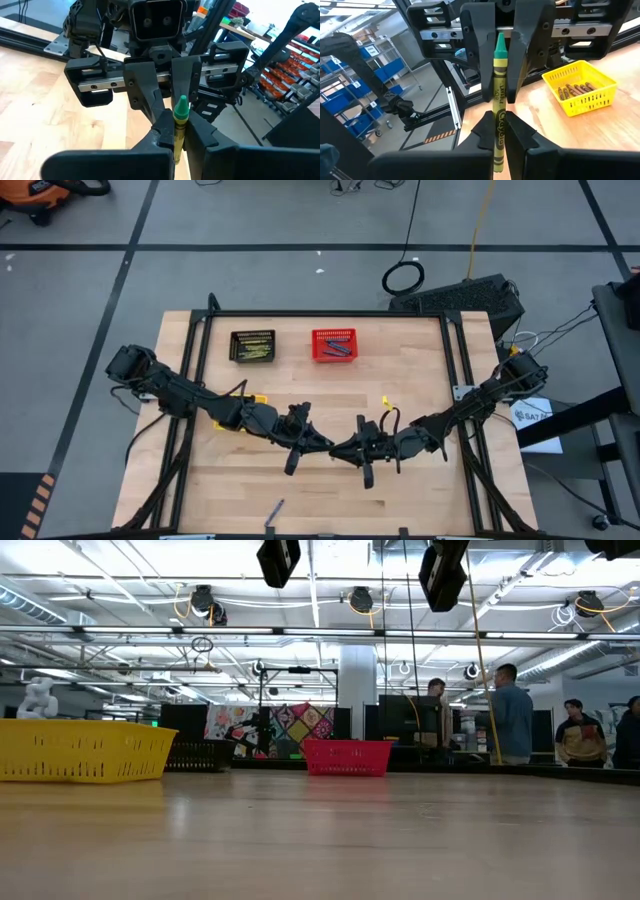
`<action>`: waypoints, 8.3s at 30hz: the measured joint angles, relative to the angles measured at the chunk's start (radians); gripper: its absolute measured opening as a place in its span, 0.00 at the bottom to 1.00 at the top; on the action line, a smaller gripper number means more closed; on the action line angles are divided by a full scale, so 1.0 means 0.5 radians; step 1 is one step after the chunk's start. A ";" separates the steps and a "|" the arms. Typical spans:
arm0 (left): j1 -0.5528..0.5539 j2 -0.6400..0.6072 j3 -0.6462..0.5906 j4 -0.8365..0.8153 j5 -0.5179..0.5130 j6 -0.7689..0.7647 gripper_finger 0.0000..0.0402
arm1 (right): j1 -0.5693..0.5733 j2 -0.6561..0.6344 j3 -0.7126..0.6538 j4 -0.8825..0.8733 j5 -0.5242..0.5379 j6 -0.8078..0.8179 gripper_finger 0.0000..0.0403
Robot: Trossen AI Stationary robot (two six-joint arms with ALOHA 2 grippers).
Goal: Sort crayons
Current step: Put the green crayon into the black basket, then put the blue crayon into the red basket
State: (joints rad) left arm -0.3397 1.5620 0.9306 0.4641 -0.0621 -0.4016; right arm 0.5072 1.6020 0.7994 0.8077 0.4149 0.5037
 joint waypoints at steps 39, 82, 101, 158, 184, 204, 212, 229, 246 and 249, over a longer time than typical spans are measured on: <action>1.079 -0.507 -0.002 -2.350 -0.050 0.926 0.03 | 0.000 -0.001 0.002 -0.346 0.173 0.012 0.21; 2.126 -0.249 0.022 -2.624 -0.096 1.154 0.21 | -0.008 0.000 0.000 -0.439 0.173 0.014 0.21; 1.216 -0.295 0.085 -3.179 0.154 0.378 0.21 | -0.008 0.000 0.000 -0.443 0.174 0.068 0.21; -0.818 0.409 0.494 -1.934 0.245 -1.629 0.20 | -0.008 0.001 0.000 -0.460 0.174 0.227 0.21; -0.818 0.813 0.721 -2.038 0.234 -1.755 0.20 | -0.007 0.001 0.000 -0.536 0.166 0.264 0.21; -0.801 0.966 0.737 -2.091 0.322 -1.716 0.20 | -0.003 0.001 0.000 -0.543 0.165 0.265 0.21; -0.789 0.964 0.736 -2.127 0.301 -1.329 0.14 | -0.002 0.001 0.000 -0.550 0.164 0.294 0.21; -0.764 0.765 0.698 -2.232 0.081 -0.854 0.01 | -0.001 0.001 0.000 -0.494 0.005 0.314 0.21; -0.659 0.402 0.716 -1.598 -0.819 -0.374 0.00 | 0.206 0.019 0.000 -0.265 0.247 -0.398 0.21; -0.597 0.404 0.717 -1.384 -0.835 -0.205 0.00 | 0.206 0.060 0.000 -0.192 0.269 -0.474 0.21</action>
State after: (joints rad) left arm -0.6384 1.7641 1.2892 -0.2281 -0.4797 -0.5041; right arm 0.6102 1.6322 0.7994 0.7118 0.5491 0.2667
